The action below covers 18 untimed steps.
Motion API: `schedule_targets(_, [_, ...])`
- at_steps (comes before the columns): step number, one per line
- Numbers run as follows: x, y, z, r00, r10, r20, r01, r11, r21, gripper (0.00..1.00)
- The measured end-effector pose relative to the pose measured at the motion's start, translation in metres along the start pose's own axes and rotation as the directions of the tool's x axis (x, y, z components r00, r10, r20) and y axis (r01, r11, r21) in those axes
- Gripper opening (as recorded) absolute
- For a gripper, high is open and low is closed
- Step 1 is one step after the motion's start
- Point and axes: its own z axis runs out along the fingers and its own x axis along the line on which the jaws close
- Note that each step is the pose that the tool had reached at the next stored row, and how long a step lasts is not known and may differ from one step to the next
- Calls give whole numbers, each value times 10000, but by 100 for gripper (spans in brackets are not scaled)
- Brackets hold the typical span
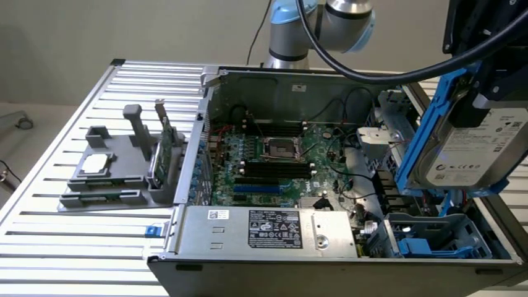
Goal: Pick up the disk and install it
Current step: 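Pick up the disk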
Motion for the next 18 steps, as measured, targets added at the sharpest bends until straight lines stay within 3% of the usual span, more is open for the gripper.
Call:
schedule_targets(7, [15, -69, 61, 10000, 28, -29, -28, 10000, 0, 32])
schedule_targets(15, [202, -101, 204, 10000, 40, -20, -40, 10000, -1, 32])
schedule_targets(18, [199, -98, 257, 10000, 38, -26, -38, 10000, -1, 32])
